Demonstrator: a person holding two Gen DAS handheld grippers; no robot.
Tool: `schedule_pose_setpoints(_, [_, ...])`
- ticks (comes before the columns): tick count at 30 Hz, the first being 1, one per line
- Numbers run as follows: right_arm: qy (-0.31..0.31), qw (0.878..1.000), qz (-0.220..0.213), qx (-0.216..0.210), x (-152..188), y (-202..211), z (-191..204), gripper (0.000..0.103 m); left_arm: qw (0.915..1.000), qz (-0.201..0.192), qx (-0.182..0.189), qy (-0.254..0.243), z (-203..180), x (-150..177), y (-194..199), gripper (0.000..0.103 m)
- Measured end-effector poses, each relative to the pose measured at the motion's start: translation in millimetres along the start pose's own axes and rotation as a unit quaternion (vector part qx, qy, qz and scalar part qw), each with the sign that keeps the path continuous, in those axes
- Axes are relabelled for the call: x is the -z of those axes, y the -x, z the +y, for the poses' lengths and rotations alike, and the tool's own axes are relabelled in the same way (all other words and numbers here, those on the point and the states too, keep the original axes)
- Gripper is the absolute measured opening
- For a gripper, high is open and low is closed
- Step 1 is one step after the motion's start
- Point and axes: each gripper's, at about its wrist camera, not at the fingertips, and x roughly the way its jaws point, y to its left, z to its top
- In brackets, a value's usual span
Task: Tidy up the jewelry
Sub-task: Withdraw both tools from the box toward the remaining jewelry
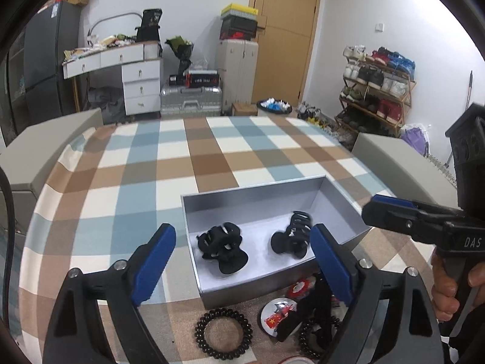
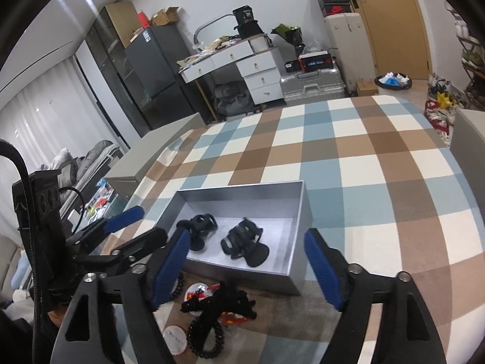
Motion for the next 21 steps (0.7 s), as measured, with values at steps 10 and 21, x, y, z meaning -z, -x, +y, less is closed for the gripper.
schedule_pose_setpoints(10, [-0.007, 0.999, -0.003, 0.04, 22.0, 20.4, -4.6, 0.103, 0.9998, -0.015, -0.008, 0.008, 5.4, 17.4, 21.0, 0.102])
schedule_pose_setpoints(21, [-0.03, 0.997, 0.069, 0.034, 51.3, -1.3, -6.5, 0.103, 0.9989, 0.019, -0.026, 0.033, 19.1, 42.0, 18.8, 0.102])
